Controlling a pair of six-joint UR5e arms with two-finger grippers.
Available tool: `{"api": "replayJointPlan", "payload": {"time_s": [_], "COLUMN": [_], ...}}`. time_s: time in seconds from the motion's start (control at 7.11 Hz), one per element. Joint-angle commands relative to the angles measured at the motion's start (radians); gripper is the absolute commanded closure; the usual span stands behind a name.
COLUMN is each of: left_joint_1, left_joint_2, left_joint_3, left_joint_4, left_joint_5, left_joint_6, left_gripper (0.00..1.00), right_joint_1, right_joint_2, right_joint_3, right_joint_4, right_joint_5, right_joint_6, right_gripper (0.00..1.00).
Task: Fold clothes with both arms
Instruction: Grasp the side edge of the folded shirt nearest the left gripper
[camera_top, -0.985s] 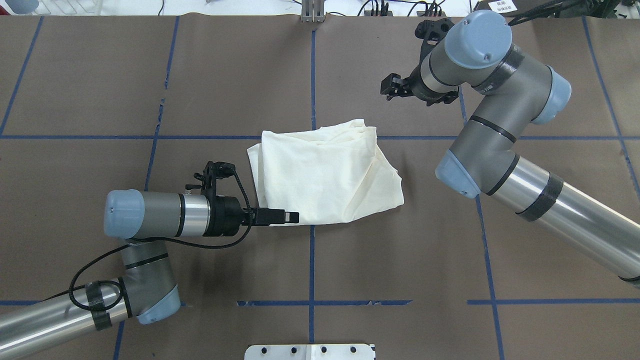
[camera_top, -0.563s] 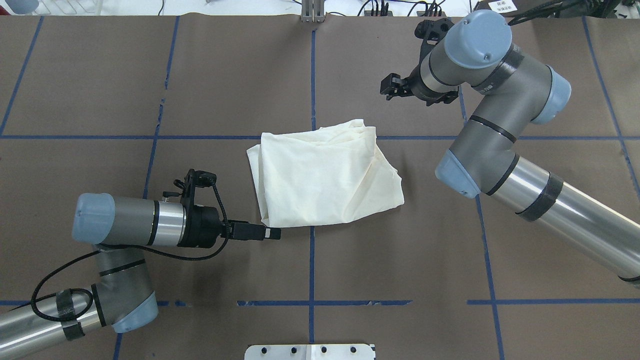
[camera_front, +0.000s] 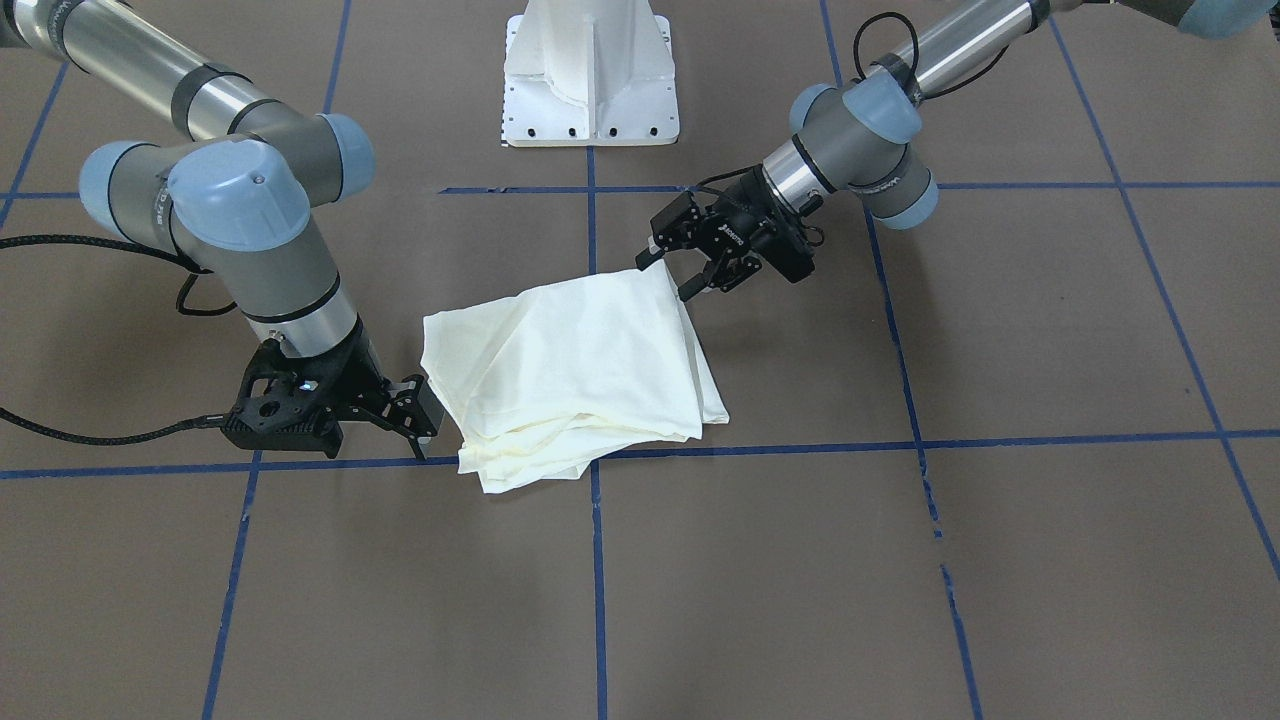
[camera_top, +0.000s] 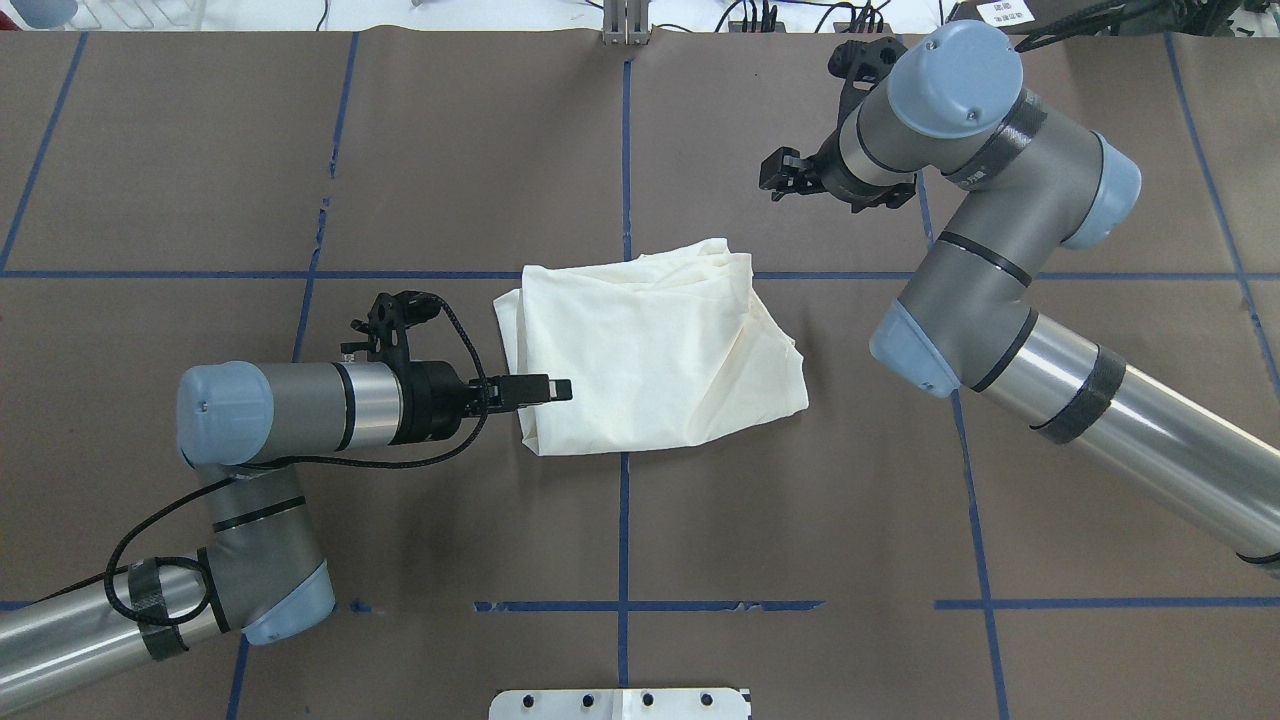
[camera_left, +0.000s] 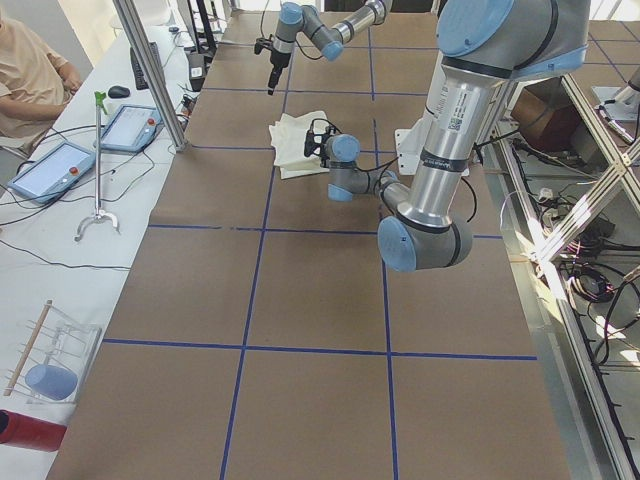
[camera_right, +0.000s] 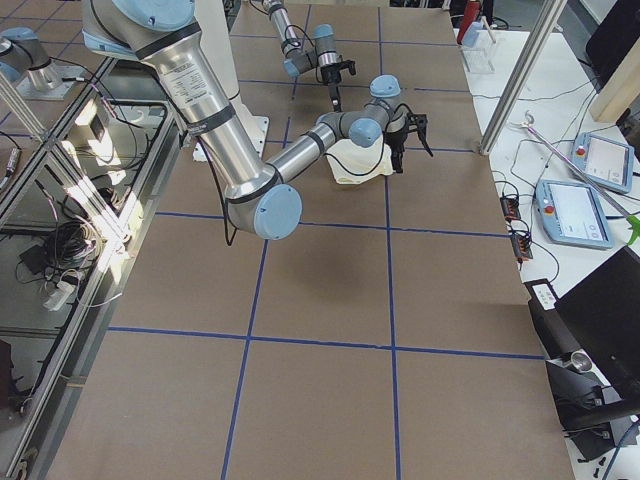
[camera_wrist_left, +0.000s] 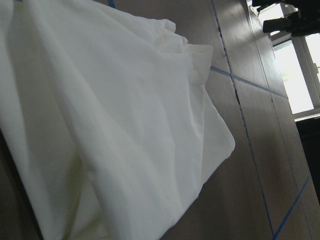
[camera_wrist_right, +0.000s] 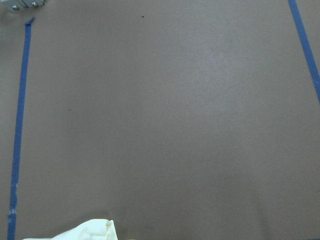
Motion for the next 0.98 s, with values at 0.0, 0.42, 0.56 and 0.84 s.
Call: {"api": "replayJointPlan", "payload": {"time_s": [0.0, 0.42, 0.56, 0.84], "left_joint_1": [-0.005, -0.005, -0.005, -0.033], "left_joint_2": [-0.012, -0.022, -0.024, -0.021], "left_joint_3": [0.052, 0.057, 0.057, 0.056], "left_joint_4": [0.036, 0.034, 0.033, 0.033], "left_joint_5": [0.014, 0.022, 0.022, 0.016], "left_joint_6": [-0.005, -0.002, -0.002, 0.019], "left_gripper": [0.20, 1.00, 1.00, 1.00], "right_joint_1": [0.000, 0.000, 0.000, -0.002], "right_joint_2": [-0.001, -0.001, -0.001, -0.001], "right_joint_3": [0.001, 0.000, 0.000, 0.000], "right_joint_4": [-0.001, -0.001, -0.001, 0.001], "right_joint_5": [0.000, 0.000, 0.000, 0.000], "right_joint_6": [0.002, 0.002, 0.002, 0.002], "right_gripper": [0.00, 0.00, 0.00, 0.00]}}
